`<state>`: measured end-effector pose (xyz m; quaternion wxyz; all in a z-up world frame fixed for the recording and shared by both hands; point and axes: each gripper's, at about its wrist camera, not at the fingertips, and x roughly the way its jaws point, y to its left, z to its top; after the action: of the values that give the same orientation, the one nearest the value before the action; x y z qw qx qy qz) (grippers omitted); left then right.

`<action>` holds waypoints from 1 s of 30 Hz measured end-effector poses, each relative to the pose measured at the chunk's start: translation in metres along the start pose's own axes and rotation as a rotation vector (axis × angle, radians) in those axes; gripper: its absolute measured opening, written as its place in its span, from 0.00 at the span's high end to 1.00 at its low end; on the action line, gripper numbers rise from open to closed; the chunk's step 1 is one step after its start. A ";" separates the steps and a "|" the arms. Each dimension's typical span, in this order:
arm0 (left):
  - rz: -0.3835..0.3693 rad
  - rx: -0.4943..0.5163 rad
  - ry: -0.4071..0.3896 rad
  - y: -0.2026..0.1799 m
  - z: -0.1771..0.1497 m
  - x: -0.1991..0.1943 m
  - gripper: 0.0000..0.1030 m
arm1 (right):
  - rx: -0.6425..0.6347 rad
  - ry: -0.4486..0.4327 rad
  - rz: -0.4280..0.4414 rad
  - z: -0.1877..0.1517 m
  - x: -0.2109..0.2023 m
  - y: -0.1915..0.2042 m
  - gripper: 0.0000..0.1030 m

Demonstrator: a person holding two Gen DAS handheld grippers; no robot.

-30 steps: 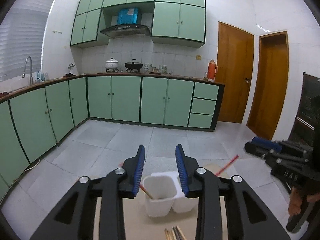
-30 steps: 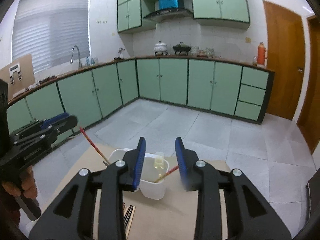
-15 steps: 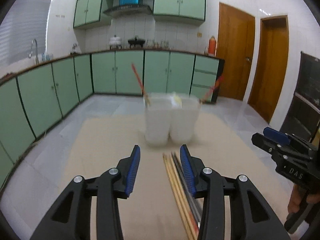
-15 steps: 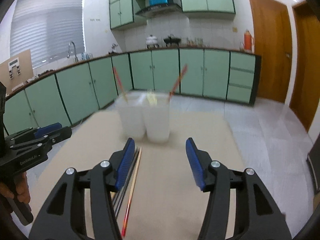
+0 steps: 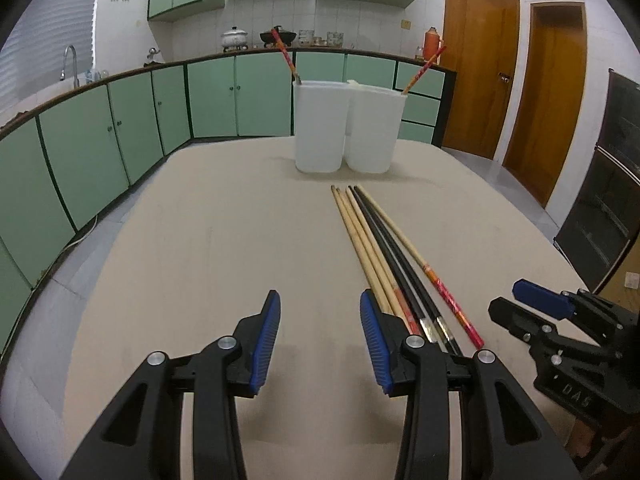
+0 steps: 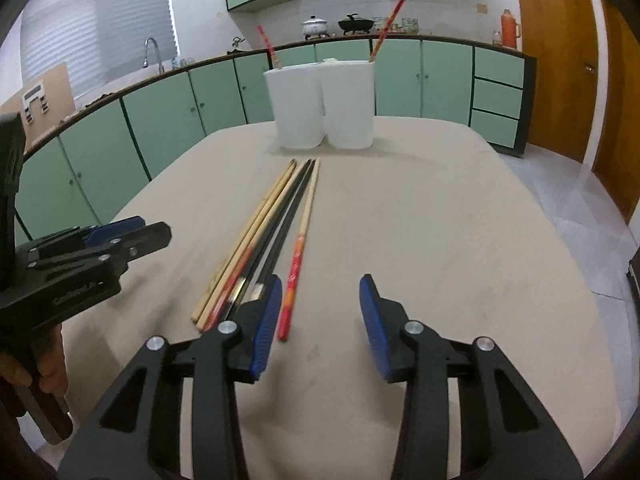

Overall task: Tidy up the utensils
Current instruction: 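Return both grippers to the chopsticks and close the right on a red chopstick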

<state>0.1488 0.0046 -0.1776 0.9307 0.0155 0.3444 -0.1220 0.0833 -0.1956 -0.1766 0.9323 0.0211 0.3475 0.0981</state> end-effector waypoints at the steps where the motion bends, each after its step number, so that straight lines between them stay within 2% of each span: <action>1: -0.001 -0.003 -0.002 0.000 -0.002 -0.001 0.60 | -0.007 -0.001 -0.004 -0.002 0.001 0.004 0.64; 11: -0.004 -0.014 0.011 0.001 -0.011 -0.001 0.60 | -0.048 0.048 -0.024 -0.009 0.016 0.018 0.77; 14: -0.013 -0.021 0.018 0.001 -0.013 -0.001 0.60 | -0.060 0.048 -0.036 -0.011 0.017 0.019 0.87; 15: -0.015 -0.020 0.019 0.000 -0.013 -0.001 0.60 | -0.066 0.048 -0.036 -0.011 0.017 0.019 0.94; 25: -0.091 0.002 0.078 -0.020 -0.020 0.005 0.55 | -0.025 0.048 -0.075 -0.010 0.012 -0.001 0.95; 30: -0.082 0.030 0.099 -0.031 -0.024 0.011 0.55 | -0.005 0.048 -0.081 -0.012 0.009 -0.011 0.95</action>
<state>0.1338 -0.0253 -0.2010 0.9065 0.0216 0.3885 -0.1641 0.0840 -0.2052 -0.1927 0.9269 0.0022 0.3701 0.0616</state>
